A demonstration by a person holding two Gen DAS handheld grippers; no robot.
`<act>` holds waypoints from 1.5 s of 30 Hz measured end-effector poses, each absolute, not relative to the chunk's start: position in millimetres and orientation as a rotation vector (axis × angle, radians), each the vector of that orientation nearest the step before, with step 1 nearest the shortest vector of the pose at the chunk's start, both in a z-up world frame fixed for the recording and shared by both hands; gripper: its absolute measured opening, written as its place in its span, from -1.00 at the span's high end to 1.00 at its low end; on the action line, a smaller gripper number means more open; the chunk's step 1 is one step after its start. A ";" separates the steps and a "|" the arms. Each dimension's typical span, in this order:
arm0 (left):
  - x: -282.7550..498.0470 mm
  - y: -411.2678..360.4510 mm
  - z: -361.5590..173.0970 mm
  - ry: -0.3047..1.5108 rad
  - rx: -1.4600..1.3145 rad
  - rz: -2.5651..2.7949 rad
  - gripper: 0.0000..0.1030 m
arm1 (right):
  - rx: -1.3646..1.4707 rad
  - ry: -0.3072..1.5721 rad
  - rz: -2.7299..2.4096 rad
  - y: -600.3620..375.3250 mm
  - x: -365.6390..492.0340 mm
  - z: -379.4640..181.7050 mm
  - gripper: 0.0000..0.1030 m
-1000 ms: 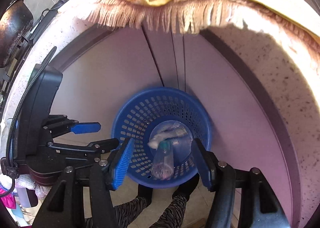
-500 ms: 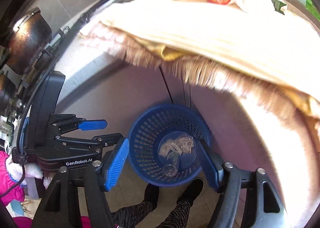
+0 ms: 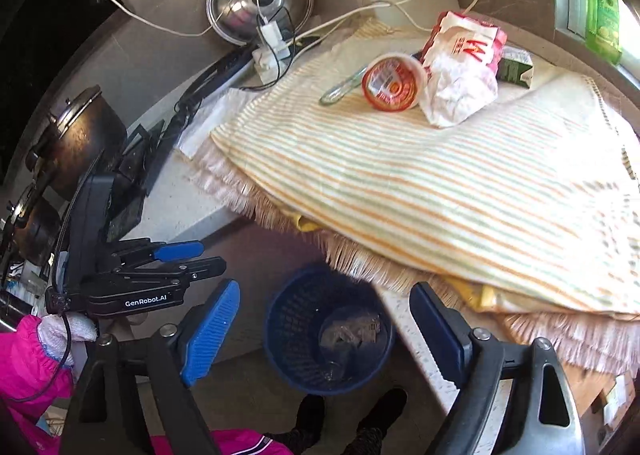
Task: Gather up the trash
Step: 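Raise both tools back over the counter toward the paper cup, then grasp the red-white paper cup with the left gripper while the right gripper grasps the tissue wrapper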
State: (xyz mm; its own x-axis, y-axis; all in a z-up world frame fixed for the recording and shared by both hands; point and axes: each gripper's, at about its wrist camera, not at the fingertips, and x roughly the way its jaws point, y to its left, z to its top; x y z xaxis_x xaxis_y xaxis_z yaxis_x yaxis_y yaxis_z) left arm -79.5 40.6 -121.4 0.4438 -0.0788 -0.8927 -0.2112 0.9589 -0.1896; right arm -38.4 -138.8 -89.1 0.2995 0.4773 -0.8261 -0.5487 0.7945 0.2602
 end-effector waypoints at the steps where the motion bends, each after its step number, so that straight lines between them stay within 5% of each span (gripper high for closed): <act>1: -74.5 41.1 -116.2 1.098 -0.296 0.086 0.04 | -0.071 1.055 0.678 -141.5 -32.5 -82.9 -0.75; 12: -10.5 32.0 -68.3 0.981 -0.311 0.075 0.04 | -0.045 0.960 0.628 -171.6 46.4 -42.6 -0.81; 16: 12.7 24.2 -60.0 0.952 -0.314 0.063 -0.15 | -0.027 0.950 0.623 -180.2 75.1 -38.3 -1.00; 45: 137.7 9.7 -94.8 1.002 -0.322 0.071 -0.05 | 0.011 1.131 0.656 -164.0 215.2 -114.1 -0.86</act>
